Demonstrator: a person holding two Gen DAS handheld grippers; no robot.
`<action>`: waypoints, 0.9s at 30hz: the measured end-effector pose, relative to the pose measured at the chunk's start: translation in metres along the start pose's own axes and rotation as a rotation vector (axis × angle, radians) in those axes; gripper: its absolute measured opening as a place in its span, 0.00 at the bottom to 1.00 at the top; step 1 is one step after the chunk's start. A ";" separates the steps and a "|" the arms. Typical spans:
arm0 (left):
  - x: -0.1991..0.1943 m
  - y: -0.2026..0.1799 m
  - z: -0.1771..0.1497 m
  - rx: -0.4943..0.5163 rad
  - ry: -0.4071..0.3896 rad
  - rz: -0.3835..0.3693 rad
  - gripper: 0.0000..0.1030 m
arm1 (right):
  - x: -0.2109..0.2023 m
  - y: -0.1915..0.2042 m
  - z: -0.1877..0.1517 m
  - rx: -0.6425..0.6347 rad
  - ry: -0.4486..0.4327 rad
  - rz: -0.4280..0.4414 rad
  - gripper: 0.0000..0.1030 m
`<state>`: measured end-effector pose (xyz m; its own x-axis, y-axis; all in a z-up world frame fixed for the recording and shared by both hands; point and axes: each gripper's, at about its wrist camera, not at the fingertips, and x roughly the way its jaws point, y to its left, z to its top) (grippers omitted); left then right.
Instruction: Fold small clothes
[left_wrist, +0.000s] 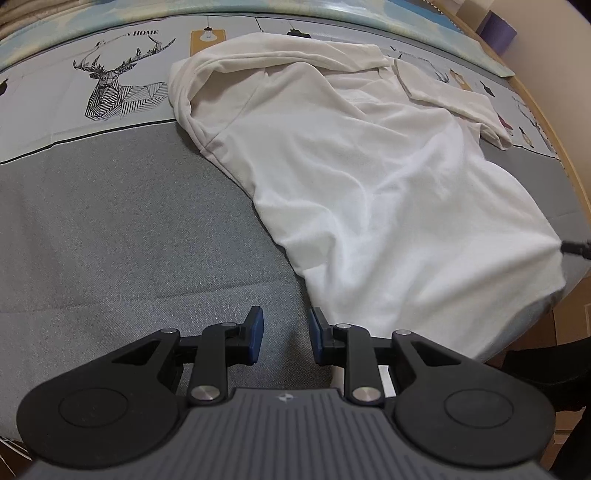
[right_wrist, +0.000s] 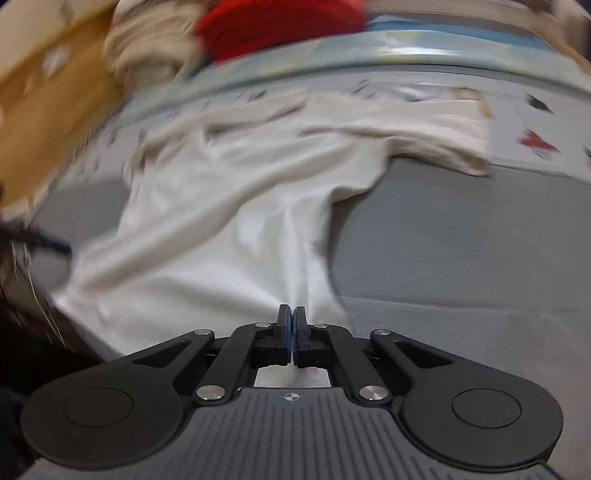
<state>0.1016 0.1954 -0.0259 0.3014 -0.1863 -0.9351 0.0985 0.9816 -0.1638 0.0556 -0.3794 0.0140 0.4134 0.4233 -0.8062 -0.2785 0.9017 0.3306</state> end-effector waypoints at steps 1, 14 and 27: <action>0.001 0.000 0.001 -0.001 0.001 0.002 0.28 | 0.000 -0.012 -0.004 0.047 0.040 -0.020 0.00; 0.018 -0.013 0.009 -0.058 0.057 -0.105 0.33 | 0.010 -0.030 -0.010 0.131 0.049 -0.083 0.15; 0.047 -0.048 -0.021 0.110 0.097 -0.160 0.11 | 0.053 -0.010 -0.018 0.000 0.170 -0.130 0.21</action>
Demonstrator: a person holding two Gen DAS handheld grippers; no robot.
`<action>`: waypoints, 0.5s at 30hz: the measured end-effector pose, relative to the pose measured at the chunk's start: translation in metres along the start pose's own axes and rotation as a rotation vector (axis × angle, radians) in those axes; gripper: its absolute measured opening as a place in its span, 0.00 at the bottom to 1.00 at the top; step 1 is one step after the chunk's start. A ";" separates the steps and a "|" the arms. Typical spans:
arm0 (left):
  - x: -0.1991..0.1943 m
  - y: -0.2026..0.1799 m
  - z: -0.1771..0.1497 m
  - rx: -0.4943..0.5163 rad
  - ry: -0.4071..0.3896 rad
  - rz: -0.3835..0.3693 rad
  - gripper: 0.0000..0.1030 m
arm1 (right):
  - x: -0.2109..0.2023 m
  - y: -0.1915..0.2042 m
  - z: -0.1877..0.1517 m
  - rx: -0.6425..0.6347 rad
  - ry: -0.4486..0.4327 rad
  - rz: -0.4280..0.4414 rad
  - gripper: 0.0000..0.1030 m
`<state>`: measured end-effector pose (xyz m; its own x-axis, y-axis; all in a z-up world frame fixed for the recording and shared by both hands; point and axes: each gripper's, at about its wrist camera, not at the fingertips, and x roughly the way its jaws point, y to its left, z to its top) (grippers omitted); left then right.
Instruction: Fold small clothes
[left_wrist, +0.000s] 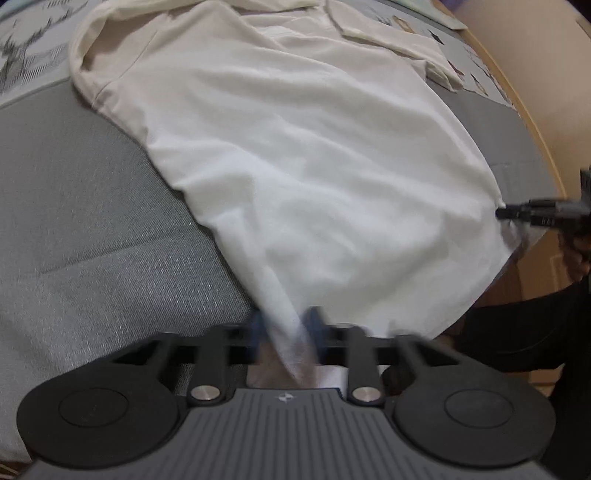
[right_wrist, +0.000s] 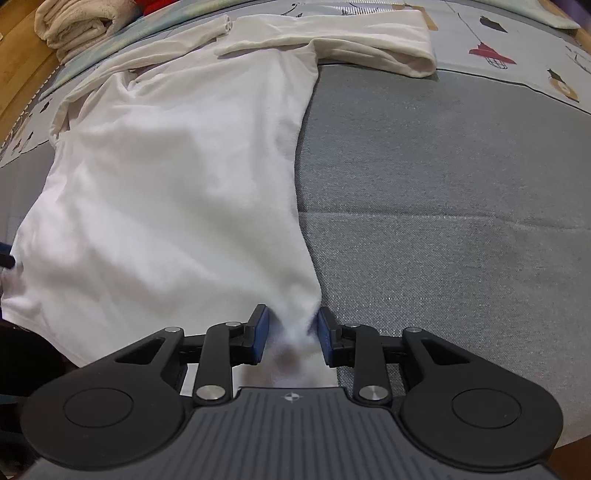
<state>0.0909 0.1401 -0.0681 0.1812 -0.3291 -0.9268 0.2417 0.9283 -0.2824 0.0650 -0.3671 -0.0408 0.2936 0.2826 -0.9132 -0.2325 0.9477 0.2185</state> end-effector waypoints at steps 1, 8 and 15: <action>-0.001 -0.001 -0.002 0.017 -0.011 0.006 0.08 | -0.001 0.001 0.000 -0.011 -0.004 0.002 0.09; -0.098 0.022 -0.008 -0.044 -0.307 -0.309 0.03 | -0.068 -0.029 0.008 0.145 -0.175 0.345 0.05; -0.028 0.049 0.005 -0.148 -0.037 0.048 0.00 | -0.033 -0.042 0.024 0.233 -0.099 0.190 0.05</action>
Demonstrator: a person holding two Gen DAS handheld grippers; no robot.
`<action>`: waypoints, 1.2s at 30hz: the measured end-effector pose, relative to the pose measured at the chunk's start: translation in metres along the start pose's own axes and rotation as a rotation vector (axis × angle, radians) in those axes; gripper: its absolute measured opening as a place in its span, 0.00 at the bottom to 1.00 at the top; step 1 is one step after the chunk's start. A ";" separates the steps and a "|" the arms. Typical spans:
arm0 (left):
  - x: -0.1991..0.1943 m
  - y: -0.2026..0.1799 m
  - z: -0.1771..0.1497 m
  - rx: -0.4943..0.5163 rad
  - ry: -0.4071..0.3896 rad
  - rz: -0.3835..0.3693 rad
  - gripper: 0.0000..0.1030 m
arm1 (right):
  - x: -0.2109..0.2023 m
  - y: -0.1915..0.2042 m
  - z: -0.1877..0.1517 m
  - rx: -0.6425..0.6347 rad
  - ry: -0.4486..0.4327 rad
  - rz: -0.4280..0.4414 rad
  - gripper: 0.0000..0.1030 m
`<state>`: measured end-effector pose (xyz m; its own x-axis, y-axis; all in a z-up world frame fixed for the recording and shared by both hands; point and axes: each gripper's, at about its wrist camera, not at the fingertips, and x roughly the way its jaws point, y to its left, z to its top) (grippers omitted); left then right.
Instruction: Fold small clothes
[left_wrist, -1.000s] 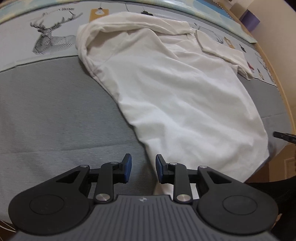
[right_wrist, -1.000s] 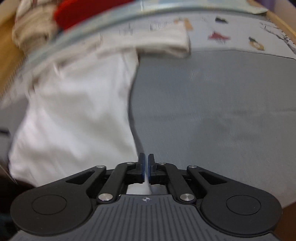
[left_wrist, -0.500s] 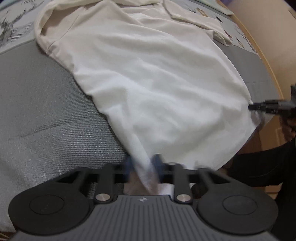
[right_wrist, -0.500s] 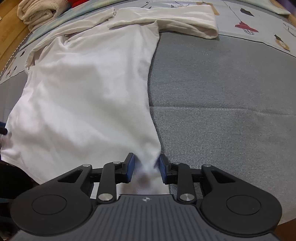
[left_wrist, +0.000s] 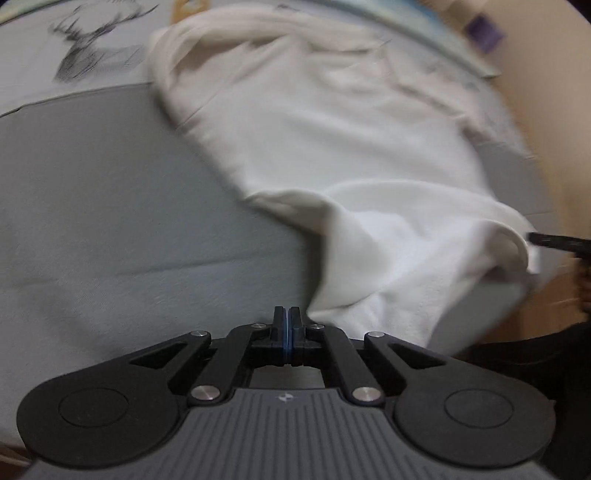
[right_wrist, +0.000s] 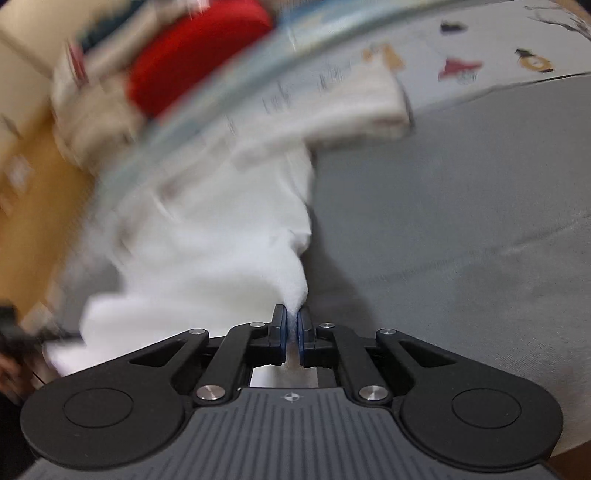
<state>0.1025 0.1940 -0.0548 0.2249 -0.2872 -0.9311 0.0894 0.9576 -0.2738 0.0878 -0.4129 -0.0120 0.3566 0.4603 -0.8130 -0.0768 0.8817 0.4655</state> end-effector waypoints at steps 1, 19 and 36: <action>0.001 0.001 0.000 0.000 -0.001 0.016 0.00 | 0.006 -0.001 0.000 0.005 0.012 -0.032 0.05; 0.005 -0.047 -0.018 0.056 0.028 -0.155 0.41 | 0.036 0.002 -0.021 -0.082 0.141 -0.124 0.14; -0.013 -0.057 -0.046 -0.071 -0.208 0.287 0.10 | 0.019 -0.004 -0.030 -0.057 0.075 -0.142 0.05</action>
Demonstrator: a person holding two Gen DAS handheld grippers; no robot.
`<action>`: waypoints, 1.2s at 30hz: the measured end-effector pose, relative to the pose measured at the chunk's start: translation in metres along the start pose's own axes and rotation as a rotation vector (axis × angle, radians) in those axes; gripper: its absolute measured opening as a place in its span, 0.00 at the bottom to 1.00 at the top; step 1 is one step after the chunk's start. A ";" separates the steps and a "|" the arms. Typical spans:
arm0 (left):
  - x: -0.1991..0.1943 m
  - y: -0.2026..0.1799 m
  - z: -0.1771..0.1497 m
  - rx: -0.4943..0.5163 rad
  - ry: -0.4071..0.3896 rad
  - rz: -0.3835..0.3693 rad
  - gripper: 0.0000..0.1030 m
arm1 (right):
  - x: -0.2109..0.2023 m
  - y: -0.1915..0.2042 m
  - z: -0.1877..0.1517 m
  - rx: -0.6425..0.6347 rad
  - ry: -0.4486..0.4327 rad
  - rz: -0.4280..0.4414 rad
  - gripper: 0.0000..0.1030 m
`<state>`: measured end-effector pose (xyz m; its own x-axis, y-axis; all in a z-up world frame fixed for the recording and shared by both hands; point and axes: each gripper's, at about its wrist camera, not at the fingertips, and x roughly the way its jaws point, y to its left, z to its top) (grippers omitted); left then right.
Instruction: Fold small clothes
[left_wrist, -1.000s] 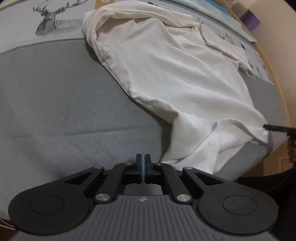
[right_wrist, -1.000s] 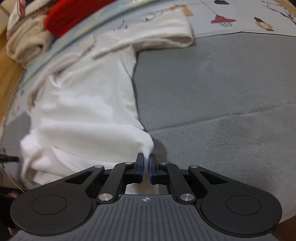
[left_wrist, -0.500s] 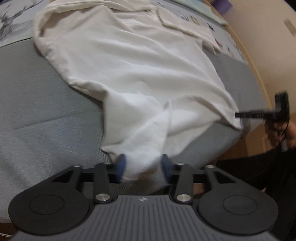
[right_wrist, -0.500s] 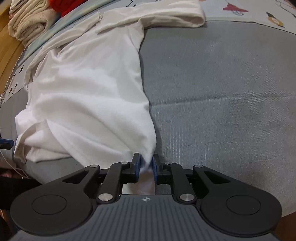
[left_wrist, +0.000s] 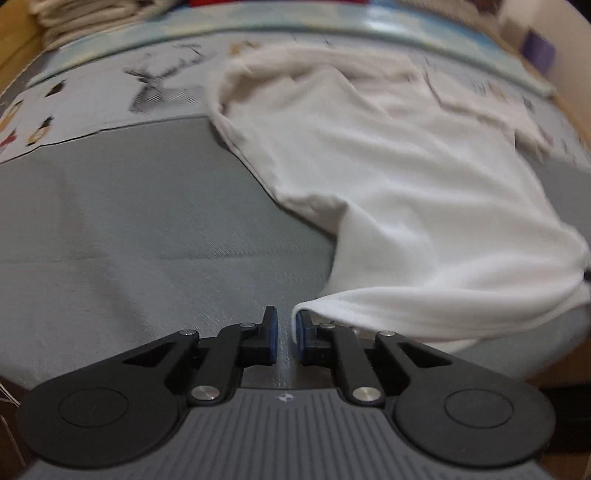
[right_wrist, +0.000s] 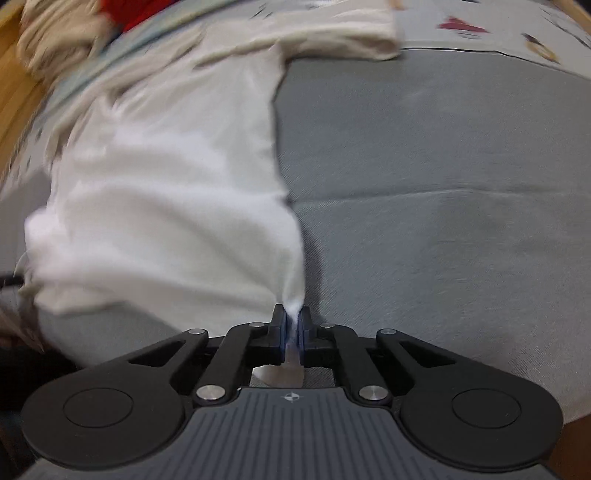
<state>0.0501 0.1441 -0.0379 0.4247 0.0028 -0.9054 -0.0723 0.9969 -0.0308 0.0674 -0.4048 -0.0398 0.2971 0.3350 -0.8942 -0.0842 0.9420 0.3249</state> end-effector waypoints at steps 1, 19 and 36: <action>-0.003 0.002 0.000 -0.019 -0.010 -0.010 0.10 | -0.004 -0.002 0.001 0.011 -0.015 0.009 0.05; 0.012 -0.005 -0.014 0.041 0.067 -0.015 0.02 | 0.005 0.007 0.001 0.016 0.052 -0.008 0.09; -0.047 0.000 -0.050 0.305 0.139 -0.137 0.13 | -0.010 0.021 -0.018 -0.132 0.162 0.047 0.05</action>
<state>-0.0149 0.1396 -0.0170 0.2832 -0.1223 -0.9512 0.2583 0.9649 -0.0471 0.0457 -0.3881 -0.0299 0.1344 0.3680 -0.9201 -0.2213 0.9162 0.3342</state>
